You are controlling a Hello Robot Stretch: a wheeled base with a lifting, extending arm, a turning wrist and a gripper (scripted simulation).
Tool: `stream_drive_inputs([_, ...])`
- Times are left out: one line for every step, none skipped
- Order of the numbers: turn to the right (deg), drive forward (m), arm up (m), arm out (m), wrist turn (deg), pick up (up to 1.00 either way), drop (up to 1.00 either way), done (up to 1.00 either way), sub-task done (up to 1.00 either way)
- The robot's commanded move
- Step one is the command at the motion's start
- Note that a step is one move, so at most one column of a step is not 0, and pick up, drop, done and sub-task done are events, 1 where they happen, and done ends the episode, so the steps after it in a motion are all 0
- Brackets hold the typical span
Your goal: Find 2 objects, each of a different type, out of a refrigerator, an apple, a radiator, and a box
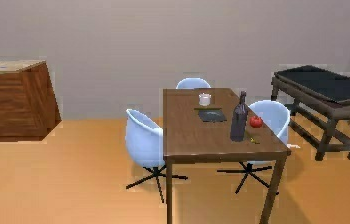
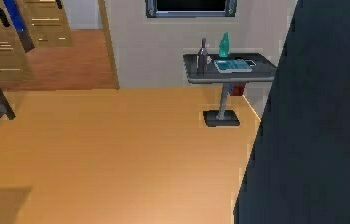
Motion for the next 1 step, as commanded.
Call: stream_drive_inputs([0.0, 0.05, 0.0, 0.0, 0.0, 0.0, 0.0, 0.0, 0.0])
